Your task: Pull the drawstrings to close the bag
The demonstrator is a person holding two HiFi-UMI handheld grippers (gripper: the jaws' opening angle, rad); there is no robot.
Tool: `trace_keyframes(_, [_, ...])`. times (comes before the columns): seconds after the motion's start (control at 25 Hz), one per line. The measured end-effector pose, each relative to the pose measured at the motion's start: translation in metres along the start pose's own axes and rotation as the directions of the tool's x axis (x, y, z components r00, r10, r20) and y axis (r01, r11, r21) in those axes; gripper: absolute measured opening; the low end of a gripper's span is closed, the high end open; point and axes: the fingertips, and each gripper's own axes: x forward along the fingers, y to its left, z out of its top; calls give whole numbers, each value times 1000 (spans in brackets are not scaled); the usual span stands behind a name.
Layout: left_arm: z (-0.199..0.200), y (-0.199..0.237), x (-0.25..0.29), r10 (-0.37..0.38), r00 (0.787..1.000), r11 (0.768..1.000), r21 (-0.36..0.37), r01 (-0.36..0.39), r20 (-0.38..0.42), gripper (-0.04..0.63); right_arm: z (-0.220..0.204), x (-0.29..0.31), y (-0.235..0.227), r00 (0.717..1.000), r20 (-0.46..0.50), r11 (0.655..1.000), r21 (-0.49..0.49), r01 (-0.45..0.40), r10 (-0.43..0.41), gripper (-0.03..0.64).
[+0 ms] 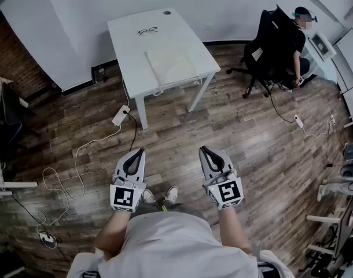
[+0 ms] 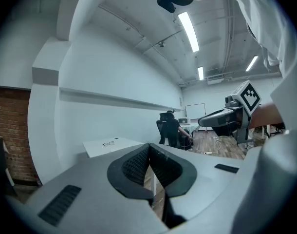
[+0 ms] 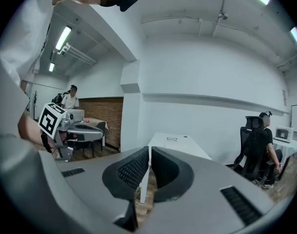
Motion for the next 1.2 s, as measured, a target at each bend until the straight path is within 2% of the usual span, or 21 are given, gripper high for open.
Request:
trace_keyframes(0.12, [15,-11,0,7,1000,1000,-18,-7,13,18,1,-4,-5,1000,2,1000,-5,-8,8,46])
trace_keyframes(0.32, [15,-20,2,25,1000,1000,2,-25,1,18,-2,-7,-15,1000,6,1000,-12,-25,25,44])
trace_keyframes(0.52, [11,-29,9,65,998,998,-13,-65,0,18,-7,-14,-34,997,65,998,45,-48,45,44])
trace_keyframes(0.6, [10,-31,14,88,996,996,-31,-88,3,18,-14,-13,-43,997,54,998,39,-50,48,44])
trace_keyframes(0.8, [-1,-27,27,111,993,994,-19,-112,-29,18,-28,-7,-52,999,24,998,42,-50,49,44])
trace_keyframes(1.0, [-14,-13,61,109,993,993,-31,-111,-53,18,-39,12,-69,999,5,997,54,-51,51,44])
trace_keyframes(1.2, [-30,14,120,79,993,995,-47,-83,-87,18,-43,51,-103,999,-28,998,53,-16,18,46])
